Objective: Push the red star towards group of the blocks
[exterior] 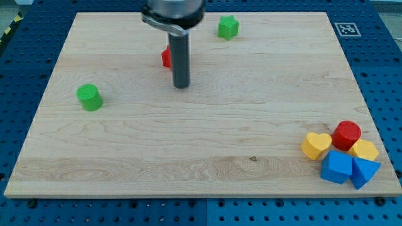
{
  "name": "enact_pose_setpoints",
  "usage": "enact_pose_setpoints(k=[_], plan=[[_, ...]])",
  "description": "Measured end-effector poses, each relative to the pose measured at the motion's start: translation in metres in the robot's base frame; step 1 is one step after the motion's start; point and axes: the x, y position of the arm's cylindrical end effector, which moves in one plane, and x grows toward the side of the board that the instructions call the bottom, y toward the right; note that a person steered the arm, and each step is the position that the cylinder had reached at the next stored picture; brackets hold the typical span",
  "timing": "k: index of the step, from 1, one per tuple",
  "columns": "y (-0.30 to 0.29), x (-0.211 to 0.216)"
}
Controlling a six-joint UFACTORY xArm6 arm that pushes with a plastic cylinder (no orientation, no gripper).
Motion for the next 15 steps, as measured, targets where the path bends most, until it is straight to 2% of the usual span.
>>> enact_pose_setpoints(k=[1,2,3,4,5,7,8,9,10,12,13,14,15], plan=[[-0.026,-0.039],[-0.046,-0.048],[-0.102,-0.065],[-0.102,-0.103],[-0.064,-0.112],[-0.026,-0.076],[-0.015,-0.080],[0.002,-0.106],[0.025,-0.084],[0.023,-0.034],[-0.027,-0.033],[-0.042,-0.007],[-0.017,0.006]])
